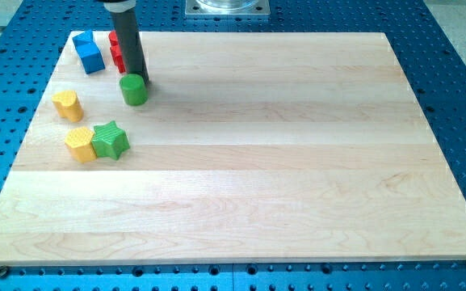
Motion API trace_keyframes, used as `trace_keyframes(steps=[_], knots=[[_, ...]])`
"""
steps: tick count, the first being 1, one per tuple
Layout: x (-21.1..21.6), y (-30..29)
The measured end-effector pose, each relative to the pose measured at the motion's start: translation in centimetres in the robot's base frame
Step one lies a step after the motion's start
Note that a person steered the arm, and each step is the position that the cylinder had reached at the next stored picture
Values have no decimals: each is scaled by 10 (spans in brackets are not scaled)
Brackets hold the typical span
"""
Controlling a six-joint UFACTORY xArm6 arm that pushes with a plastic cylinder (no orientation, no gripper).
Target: Push the green circle into the yellow hexagon
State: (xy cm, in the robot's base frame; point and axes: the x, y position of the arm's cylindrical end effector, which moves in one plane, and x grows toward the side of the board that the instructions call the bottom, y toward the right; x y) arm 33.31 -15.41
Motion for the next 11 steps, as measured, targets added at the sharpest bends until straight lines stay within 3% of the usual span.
trace_keyframes(steps=[2, 3, 4, 5, 10, 11], knots=[[55, -29], [45, -28], [22, -7], [46, 57], [90, -20], [129, -10]])
